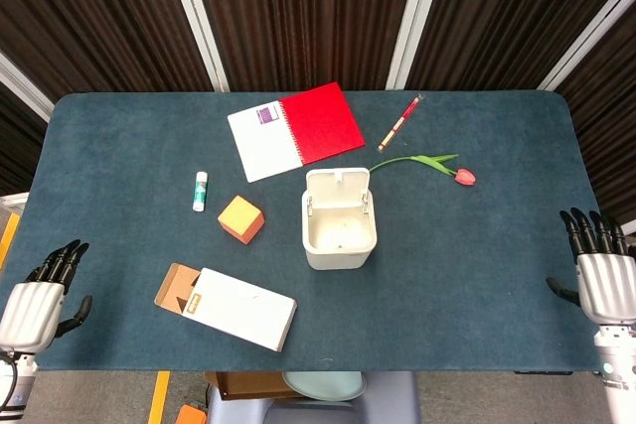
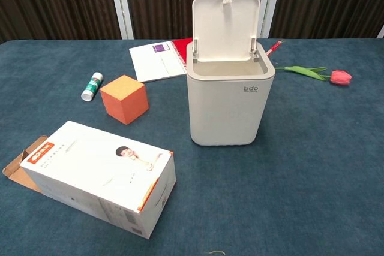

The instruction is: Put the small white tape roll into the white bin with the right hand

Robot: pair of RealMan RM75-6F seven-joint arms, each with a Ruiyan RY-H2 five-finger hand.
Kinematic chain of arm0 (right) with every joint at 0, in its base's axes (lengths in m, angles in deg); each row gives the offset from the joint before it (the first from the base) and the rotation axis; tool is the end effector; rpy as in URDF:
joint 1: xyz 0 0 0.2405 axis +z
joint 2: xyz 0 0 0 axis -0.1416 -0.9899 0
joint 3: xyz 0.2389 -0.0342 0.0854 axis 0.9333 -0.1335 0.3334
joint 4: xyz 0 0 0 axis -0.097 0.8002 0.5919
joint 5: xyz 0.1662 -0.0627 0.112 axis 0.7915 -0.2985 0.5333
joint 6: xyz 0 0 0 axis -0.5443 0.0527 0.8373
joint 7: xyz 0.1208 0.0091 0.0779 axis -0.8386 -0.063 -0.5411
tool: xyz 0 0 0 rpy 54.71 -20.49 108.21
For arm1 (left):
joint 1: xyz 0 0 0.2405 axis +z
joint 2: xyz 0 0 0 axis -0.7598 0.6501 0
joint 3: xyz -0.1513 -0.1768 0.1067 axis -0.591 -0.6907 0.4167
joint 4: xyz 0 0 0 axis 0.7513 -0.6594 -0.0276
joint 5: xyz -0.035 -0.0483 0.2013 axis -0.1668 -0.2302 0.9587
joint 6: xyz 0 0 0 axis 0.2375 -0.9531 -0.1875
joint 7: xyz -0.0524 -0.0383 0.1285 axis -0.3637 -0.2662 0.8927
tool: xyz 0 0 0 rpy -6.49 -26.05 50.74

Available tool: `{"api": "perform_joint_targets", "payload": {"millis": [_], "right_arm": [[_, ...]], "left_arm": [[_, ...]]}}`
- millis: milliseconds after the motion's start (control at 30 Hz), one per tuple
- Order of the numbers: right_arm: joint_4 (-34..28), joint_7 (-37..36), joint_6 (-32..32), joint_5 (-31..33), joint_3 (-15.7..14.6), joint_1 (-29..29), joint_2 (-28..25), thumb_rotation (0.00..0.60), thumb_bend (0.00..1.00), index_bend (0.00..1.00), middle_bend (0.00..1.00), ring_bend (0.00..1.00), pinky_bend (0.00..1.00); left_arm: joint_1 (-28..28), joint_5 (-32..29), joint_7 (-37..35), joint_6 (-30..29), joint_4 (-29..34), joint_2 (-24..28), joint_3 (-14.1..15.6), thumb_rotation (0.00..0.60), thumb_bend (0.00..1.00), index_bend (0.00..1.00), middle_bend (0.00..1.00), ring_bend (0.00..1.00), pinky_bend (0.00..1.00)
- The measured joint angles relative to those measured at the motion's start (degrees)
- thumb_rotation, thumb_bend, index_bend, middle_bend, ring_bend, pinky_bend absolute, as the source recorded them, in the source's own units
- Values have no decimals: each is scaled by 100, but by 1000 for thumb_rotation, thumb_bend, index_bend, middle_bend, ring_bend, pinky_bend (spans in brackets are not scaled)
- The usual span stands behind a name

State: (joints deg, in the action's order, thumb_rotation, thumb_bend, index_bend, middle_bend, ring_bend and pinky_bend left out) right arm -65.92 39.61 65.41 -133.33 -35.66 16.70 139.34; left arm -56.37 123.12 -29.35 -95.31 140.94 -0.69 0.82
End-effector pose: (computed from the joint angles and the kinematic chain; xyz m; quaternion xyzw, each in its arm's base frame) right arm -0.3356 -0.2054 0.1602 0.6026 -0.3093 0.3218 0.6616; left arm -0.3037 0.1844 0.1383 -0.6439 -0.3529 -0.3505 0.5813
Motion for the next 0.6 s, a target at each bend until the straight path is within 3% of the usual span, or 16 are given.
{"api": "perform_joint_targets", "payload": {"millis": [600], "right_arm": [[240,-354,-248,-228,22,-3,84,600,64,179,146,63,159]], "left_arm": [[-17,-44,-44,66,-18,-6,12,600,421,0,63,116,334]]}}
